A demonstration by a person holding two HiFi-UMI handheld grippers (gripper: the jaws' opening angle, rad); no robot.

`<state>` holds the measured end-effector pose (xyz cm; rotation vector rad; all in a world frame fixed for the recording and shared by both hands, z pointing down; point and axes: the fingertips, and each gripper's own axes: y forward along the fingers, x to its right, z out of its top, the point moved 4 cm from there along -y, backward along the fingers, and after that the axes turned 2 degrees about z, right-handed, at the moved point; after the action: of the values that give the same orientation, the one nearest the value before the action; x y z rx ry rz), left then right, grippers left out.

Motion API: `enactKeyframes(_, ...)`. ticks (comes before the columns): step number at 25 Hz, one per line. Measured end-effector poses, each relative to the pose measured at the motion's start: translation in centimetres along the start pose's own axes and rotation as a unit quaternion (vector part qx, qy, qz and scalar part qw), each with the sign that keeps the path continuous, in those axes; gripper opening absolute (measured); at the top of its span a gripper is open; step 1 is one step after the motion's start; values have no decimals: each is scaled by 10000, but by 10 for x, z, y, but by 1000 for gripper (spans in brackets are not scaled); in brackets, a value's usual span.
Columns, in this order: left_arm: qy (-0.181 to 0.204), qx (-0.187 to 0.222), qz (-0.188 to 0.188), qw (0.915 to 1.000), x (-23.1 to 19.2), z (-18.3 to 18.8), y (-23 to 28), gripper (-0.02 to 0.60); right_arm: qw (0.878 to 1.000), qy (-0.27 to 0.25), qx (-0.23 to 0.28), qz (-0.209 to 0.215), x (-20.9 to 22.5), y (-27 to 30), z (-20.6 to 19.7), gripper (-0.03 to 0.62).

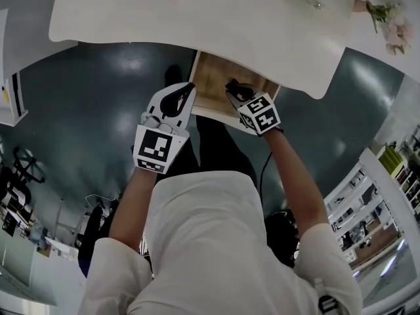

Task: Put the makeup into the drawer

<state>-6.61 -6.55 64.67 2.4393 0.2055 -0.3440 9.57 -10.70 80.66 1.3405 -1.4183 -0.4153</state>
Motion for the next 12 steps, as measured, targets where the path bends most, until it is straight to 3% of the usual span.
enactKeyframes(6,-118,-39,39,9999,-12,-14,1,19,9980,-329,-521,128,-2,44,-4,97)
enactKeyframes(12,-251,-76,105,9996,-20,-22,-3,20,9945,-319,-961,277,-1,69,-10,110)
